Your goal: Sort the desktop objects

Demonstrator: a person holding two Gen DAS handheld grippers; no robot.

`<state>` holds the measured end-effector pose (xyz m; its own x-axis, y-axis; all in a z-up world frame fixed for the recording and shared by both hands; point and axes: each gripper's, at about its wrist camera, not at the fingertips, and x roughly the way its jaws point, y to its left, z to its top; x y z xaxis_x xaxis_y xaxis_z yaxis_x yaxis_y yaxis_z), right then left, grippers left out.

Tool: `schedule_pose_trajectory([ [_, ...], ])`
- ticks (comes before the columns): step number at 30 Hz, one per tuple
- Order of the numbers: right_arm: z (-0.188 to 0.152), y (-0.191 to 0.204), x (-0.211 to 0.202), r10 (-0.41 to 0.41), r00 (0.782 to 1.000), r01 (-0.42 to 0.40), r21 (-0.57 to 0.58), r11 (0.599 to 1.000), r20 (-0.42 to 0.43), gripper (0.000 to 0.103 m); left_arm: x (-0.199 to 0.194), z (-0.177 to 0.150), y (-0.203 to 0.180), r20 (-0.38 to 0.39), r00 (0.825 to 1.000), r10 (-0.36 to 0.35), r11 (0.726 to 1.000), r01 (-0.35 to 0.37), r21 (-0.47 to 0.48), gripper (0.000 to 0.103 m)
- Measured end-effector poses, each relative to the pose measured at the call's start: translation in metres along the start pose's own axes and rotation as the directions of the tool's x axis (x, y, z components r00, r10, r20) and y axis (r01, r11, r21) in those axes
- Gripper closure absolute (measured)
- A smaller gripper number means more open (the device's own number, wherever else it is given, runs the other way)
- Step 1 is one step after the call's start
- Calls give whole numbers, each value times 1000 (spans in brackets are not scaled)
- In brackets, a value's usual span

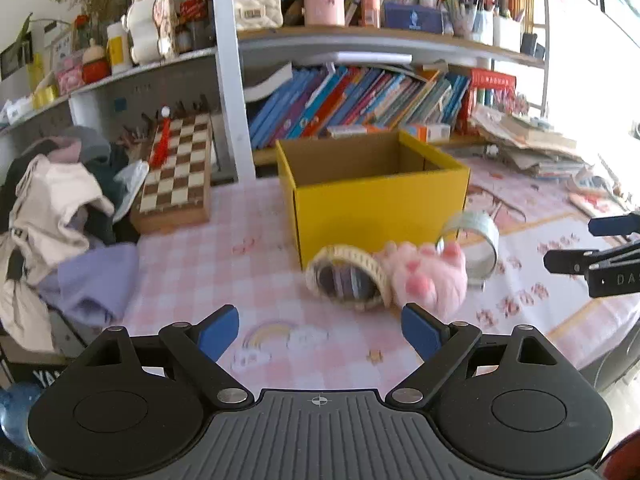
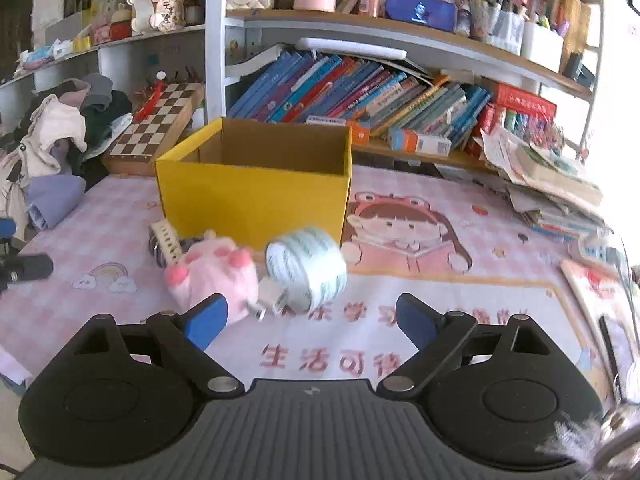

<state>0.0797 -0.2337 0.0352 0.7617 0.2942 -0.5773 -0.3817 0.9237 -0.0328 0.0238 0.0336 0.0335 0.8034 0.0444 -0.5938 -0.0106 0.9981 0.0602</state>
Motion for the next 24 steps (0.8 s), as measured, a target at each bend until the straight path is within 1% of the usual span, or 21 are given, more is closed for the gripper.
schedule_pose_trajectory([
  [2,-7,5,-2,8,1000,-7,19,1000,-11,9,-1,-6,-1,-14,1000,-4,1000,4,-4,12],
  [6,-18,17,-3,22,999,-22,-7,1000,-39,9,-2,-17,-2,-42,999,-15,1000,14,-11,12],
  [13,-28,32,-2,51,995,-53,-16,998,-88,9,-1,-32,-3,-97,994,-44,999,42,-29,12],
  [24,-37,38,1,78,982,-81,-10,997,-171,5,4,-38,-22,-144,985,-100,994,105,33,12],
])
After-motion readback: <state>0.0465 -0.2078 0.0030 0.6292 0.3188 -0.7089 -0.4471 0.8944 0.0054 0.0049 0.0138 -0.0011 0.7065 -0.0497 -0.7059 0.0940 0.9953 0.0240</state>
